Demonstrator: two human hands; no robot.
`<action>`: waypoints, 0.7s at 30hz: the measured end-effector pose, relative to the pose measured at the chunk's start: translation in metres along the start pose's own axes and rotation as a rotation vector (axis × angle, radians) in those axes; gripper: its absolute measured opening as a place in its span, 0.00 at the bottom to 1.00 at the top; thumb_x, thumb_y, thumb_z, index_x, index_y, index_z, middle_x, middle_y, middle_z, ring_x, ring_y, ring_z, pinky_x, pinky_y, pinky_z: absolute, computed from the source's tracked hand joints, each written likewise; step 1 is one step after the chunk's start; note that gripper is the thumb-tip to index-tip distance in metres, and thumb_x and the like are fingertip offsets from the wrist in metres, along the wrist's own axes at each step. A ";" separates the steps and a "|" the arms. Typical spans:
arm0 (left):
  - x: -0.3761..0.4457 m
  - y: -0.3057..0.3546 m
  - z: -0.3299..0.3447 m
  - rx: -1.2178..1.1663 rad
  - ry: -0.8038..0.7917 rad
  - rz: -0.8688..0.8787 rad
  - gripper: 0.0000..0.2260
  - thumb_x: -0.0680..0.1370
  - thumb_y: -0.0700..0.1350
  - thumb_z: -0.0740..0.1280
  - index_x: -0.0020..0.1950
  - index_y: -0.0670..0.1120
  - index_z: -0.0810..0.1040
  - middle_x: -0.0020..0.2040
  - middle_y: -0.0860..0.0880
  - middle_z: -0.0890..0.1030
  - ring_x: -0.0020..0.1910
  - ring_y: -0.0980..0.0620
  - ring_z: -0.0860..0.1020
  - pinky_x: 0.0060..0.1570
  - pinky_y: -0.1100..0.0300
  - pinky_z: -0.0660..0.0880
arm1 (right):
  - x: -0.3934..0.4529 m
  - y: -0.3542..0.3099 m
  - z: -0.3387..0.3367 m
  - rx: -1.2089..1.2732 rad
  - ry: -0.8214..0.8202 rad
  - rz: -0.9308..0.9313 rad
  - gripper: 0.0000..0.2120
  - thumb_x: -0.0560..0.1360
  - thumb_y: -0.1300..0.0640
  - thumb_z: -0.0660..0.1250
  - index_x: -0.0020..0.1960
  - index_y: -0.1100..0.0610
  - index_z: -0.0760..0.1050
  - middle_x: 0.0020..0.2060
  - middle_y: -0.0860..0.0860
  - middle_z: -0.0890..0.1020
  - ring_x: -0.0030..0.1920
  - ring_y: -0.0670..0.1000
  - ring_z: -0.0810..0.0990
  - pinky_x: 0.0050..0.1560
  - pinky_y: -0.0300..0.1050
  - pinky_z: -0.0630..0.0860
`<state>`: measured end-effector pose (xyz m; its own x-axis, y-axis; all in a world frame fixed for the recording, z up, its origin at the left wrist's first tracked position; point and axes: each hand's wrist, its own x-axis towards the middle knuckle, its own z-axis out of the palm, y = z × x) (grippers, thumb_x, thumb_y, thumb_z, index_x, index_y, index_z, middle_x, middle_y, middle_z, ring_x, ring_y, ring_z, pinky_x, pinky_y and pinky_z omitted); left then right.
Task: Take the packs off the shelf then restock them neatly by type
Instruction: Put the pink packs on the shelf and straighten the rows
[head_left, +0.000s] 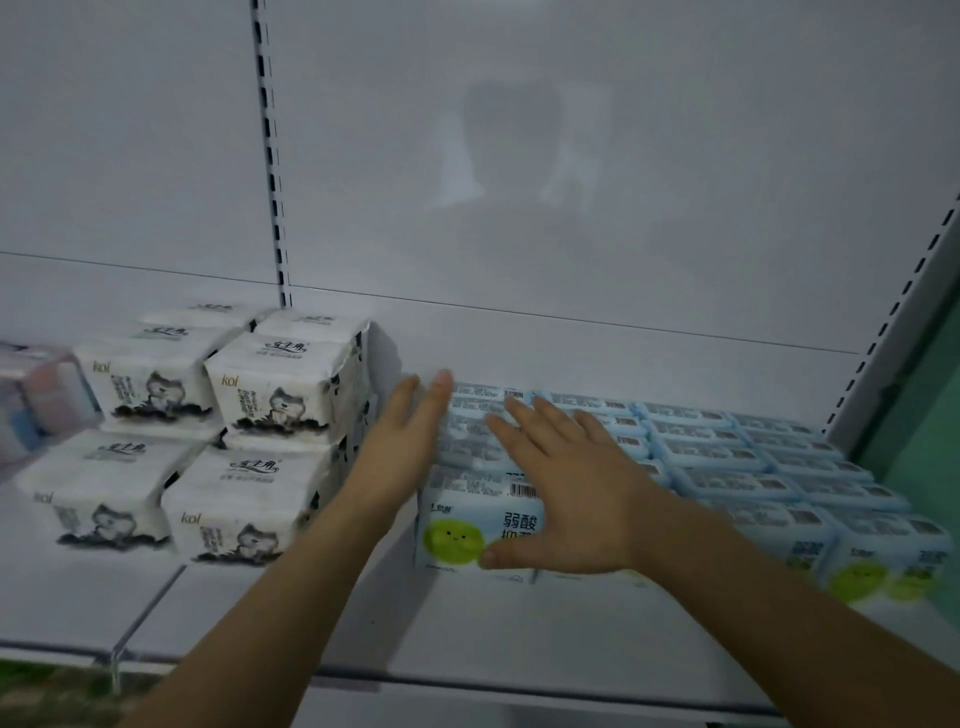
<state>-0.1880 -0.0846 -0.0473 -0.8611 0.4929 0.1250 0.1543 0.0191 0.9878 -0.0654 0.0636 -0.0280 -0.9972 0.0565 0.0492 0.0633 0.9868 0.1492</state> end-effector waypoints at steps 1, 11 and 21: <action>0.003 -0.001 -0.001 -0.224 -0.070 -0.121 0.28 0.78 0.71 0.55 0.66 0.54 0.73 0.63 0.56 0.79 0.58 0.56 0.80 0.62 0.55 0.71 | 0.009 -0.005 0.002 -0.014 -0.015 -0.014 0.56 0.67 0.19 0.57 0.80 0.46 0.32 0.80 0.48 0.35 0.79 0.53 0.34 0.78 0.62 0.39; 0.011 -0.020 0.001 -0.558 -0.359 -0.241 0.32 0.81 0.68 0.46 0.67 0.50 0.77 0.58 0.45 0.84 0.56 0.46 0.83 0.46 0.54 0.82 | 0.029 0.002 0.006 -0.050 -0.135 -0.042 0.60 0.64 0.20 0.63 0.79 0.44 0.31 0.80 0.50 0.35 0.79 0.55 0.34 0.78 0.63 0.39; 0.030 -0.032 0.013 -0.636 -0.387 -0.375 0.34 0.76 0.73 0.54 0.67 0.50 0.79 0.60 0.39 0.82 0.58 0.38 0.82 0.62 0.41 0.75 | 0.044 0.002 0.008 -0.044 -0.199 -0.025 0.63 0.63 0.20 0.64 0.78 0.43 0.27 0.79 0.49 0.33 0.80 0.56 0.35 0.77 0.64 0.39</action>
<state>-0.2126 -0.0596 -0.0765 -0.5555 0.8181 -0.1489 -0.5129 -0.1961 0.8357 -0.1092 0.0695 -0.0336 -0.9864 0.0656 -0.1504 0.0360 0.9809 0.1913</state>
